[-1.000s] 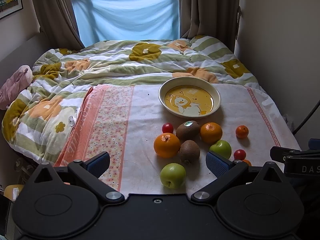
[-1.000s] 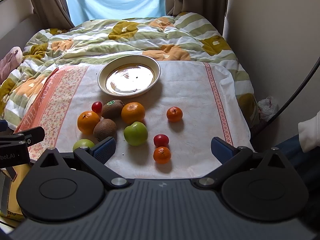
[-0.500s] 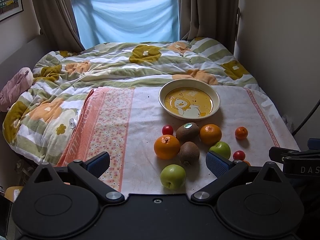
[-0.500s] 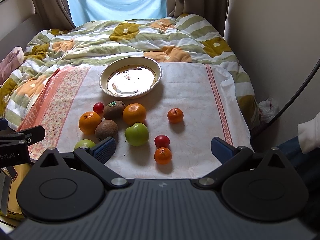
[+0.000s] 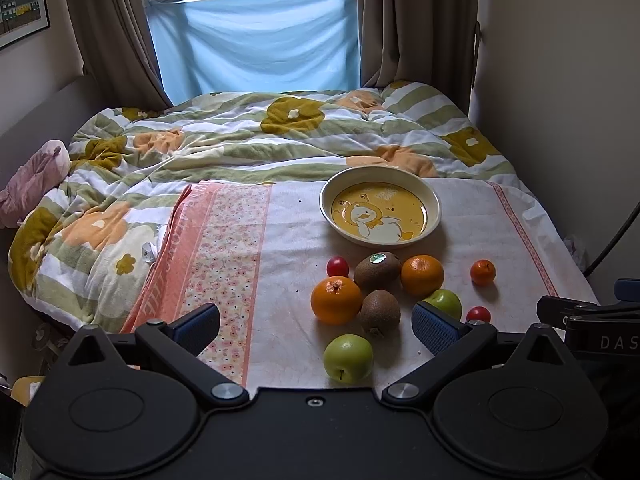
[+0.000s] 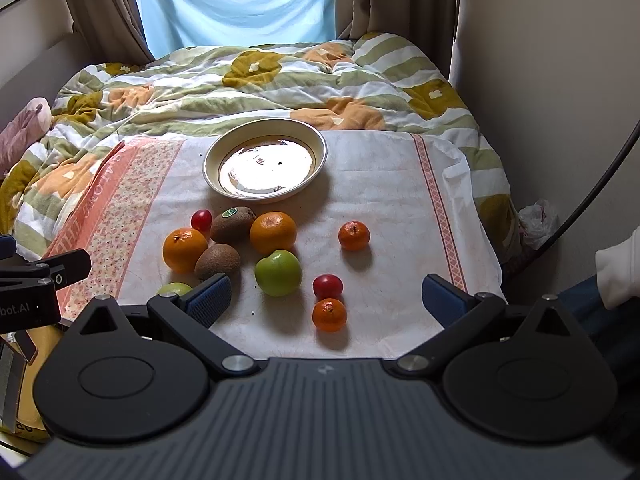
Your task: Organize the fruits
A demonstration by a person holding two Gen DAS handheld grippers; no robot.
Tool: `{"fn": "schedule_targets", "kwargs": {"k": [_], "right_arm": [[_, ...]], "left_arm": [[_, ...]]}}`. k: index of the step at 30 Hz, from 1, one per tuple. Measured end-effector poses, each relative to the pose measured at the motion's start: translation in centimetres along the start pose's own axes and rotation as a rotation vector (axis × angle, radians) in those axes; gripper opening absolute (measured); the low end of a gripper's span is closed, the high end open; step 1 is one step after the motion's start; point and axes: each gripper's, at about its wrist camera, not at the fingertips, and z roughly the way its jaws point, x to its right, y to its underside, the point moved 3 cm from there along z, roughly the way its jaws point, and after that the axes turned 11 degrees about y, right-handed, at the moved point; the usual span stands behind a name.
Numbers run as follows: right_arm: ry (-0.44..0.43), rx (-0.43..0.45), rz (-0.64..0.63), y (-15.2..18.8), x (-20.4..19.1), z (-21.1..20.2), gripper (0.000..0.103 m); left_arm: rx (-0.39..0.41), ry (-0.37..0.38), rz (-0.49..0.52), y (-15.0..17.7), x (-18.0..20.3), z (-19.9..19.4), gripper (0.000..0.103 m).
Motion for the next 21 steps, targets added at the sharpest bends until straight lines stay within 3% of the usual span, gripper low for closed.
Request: {"fn": "schedule_targets", "kwargs": {"k": [6, 12, 18, 21], "right_arm": [[-0.001, -0.008, 0.0, 0.0, 0.0, 0.2, 0.103], [0.013, -0.028, -0.019, -0.2, -0.1, 0.2, 0.103], [-0.01, -0.033, -0.009, 1.2, -0.7, 2.0, 0.103], [-0.007, -0.017, -0.018, 1.6, -1.0, 3.5, 0.103]], "left_arm": [[0.0, 0.003, 0.006, -0.2, 0.0, -0.2, 0.103], [-0.007, 0.064, 0.0, -0.8, -0.3, 0.0, 0.103], [-0.054, 0.065, 0.056, 0.4, -0.7, 2.8, 0.103], [-0.093, 0.11, 0.043, 1.9, -1.1, 5.0, 0.103]]}}
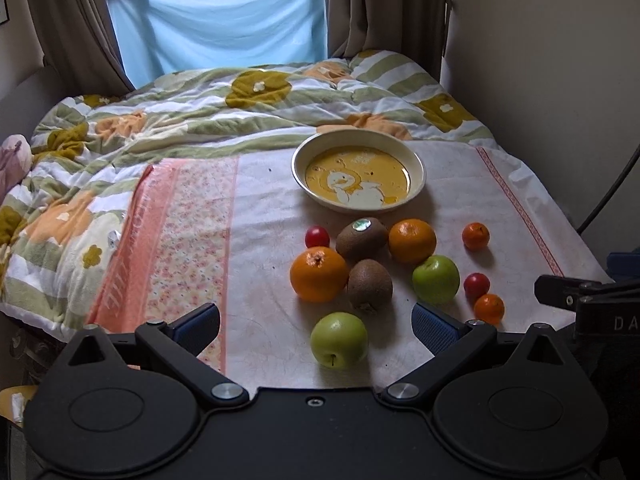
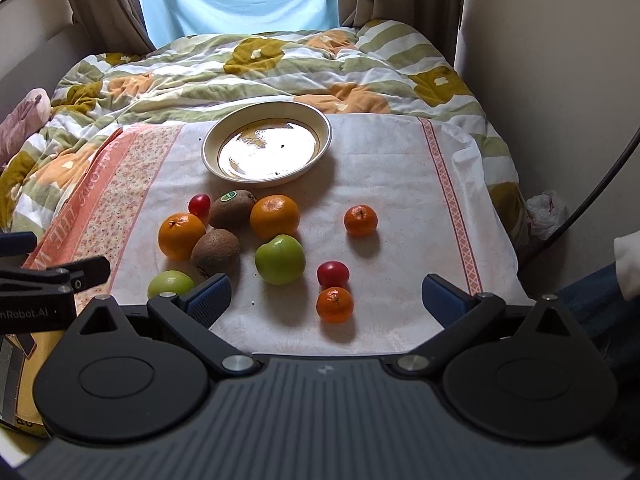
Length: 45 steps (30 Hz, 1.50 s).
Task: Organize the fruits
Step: 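Grasp the green apple with the left tool while the right tool grasps another green apple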
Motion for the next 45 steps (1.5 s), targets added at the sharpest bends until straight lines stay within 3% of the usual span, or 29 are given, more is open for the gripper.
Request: {"fn": "schedule_targets", "kwargs": {"k": [4, 16, 18, 26, 29, 34, 45], "right_arm": [[-0.036, 0.009, -0.043, 0.3, -0.5, 2.8, 0.103], [-0.186, -0.009, -0.199, -0.2, -2.6, 11.5, 0.103], [-0.208, -0.022, -0.23, -0.1, -3.2, 12.6, 0.096], [-0.266, -0.041, -0.288, -0.3, -4.5, 14.8, 0.096], [-0.278, -0.039, -0.309, -0.4, -4.8, 15.1, 0.095], [-0.306, -0.054, -0.327, -0.5, -5.4, 15.6, 0.084], [-0.319, -0.056, -0.338, -0.5, -5.8, 16.3, 0.078]], "left_arm": [[-0.036, 0.014, -0.001, 1.6, -0.2, 3.4, 0.102], [-0.107, -0.061, -0.013, 4.1, 0.4, 11.0, 0.086], [-0.113, -0.076, -0.028, 4.2, 0.5, 11.8, 0.085], [-0.107, -0.07, -0.066, 4.4, 0.7, 13.1, 0.061], [-0.095, -0.068, -0.079, 4.4, 0.6, 13.1, 0.06], [-0.092, -0.078, -0.079, 4.4, 0.8, 13.1, 0.06], [-0.082, -0.085, -0.079, 4.6, 0.8, 12.7, 0.06]]}}
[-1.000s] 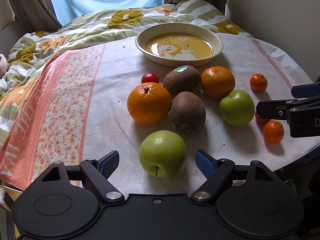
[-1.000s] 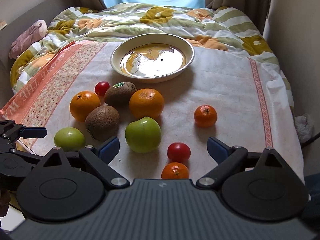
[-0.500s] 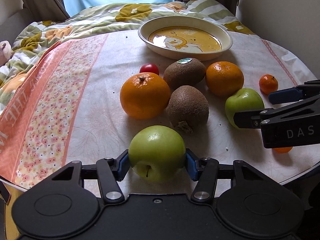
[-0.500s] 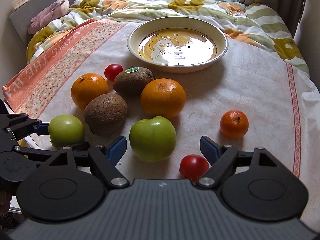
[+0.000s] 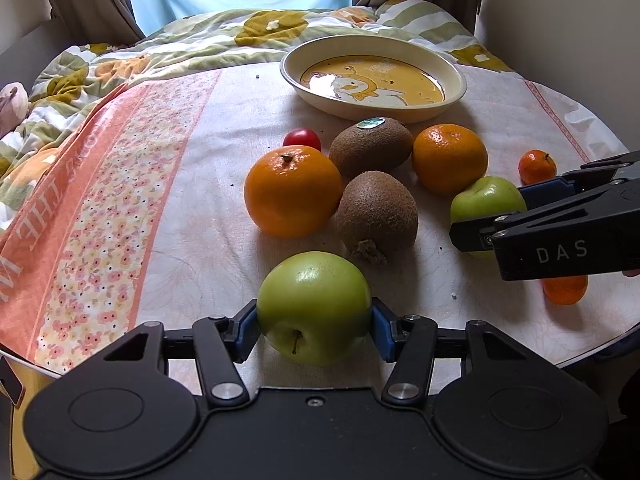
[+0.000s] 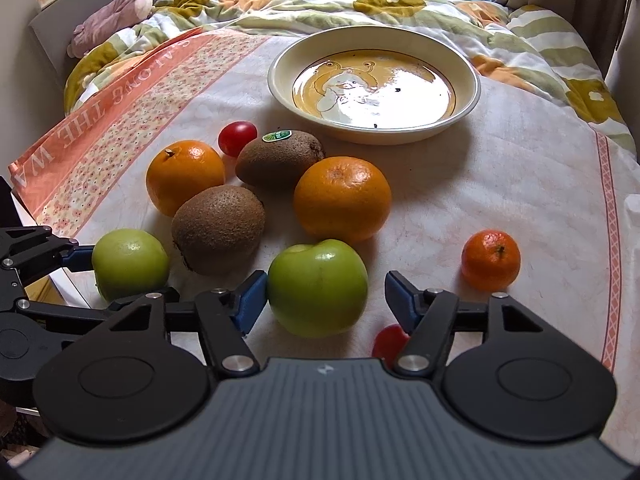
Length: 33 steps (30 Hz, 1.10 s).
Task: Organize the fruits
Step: 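Grasp the green apple with the left tool while the right tool grasps another green apple, then carry both green apples to the duck bowl and lower them inside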
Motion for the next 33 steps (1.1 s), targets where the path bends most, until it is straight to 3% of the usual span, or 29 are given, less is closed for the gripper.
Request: {"fn": "schedule_targets", "kwargs": {"k": [3, 11, 17, 26, 33], "right_arm": [[-0.017, -0.006, -0.007, 0.1, -0.3, 0.3, 0.069], [-0.027, 0.002, 0.016, 0.3, 0.0, -0.1, 0.069], [-0.035, 0.035, 0.031, -0.3, 0.4, -2.7, 0.069], [-0.048, 0.102, 0.09, -3.5, 2.2, -7.2, 0.069], [-0.014, 0.176, 0.104, -7.3, 4.1, -9.4, 0.069]], "left_arm": [[-0.001, -0.002, 0.0, 0.1, 0.0, 0.0, 0.06], [0.014, -0.004, 0.007, 0.0, 0.1, -0.6, 0.06], [0.05, -0.011, -0.001, -0.8, 0.3, -2.7, 0.06], [0.125, -0.013, -0.003, -4.5, 1.1, -7.9, 0.06], [0.206, -0.018, 0.038, -9.8, 0.4, -9.5, 0.06]]}}
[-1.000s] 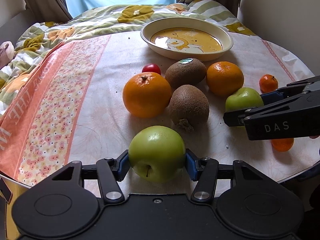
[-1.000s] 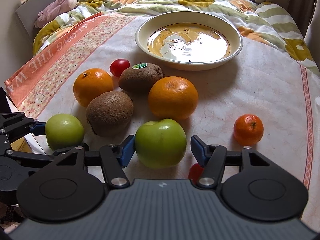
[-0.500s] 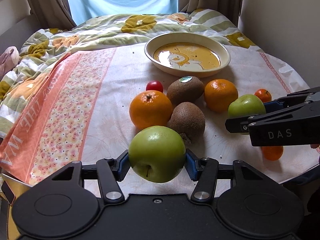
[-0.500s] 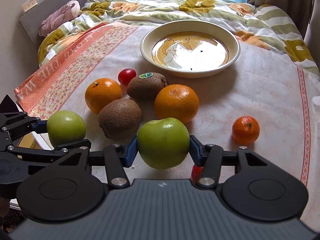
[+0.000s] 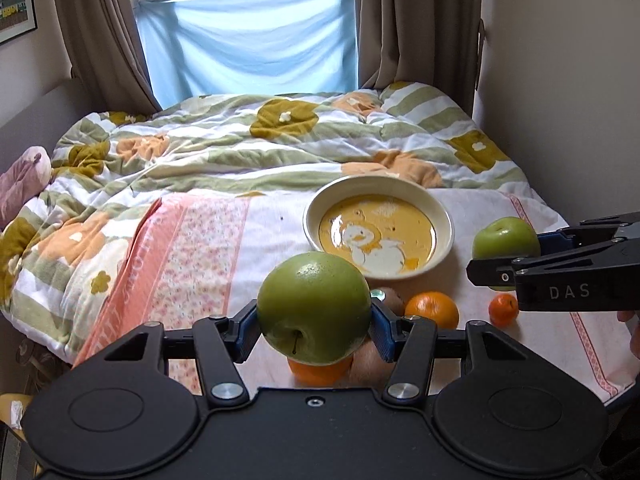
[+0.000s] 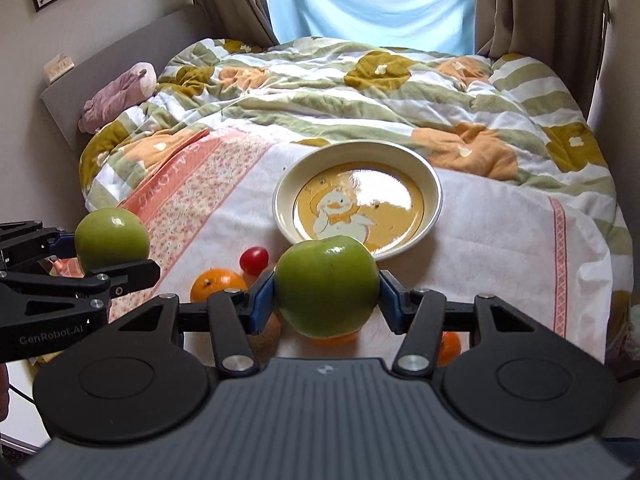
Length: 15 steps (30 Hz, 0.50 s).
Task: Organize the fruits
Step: 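Carry both green apples to the duck bowl and lower them inside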
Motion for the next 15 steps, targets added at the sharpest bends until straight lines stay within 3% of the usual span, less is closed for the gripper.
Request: {"fn": "schedule_targets", "kwargs": {"k": [4, 15], "right_arm": [[-0.009, 0.027, 0.031, -2.4, 1.0, 0.7, 0.069], [0.076, 0.027, 0.06, -8.0, 2.1, 6.7, 0.069]], "left_arm": [[0.026, 0.002, 0.052, -3.4, -0.6, 1.3, 0.06], [0.01, 0.135, 0.135, -11.1, -2.3, 9.1, 0.06]]}}
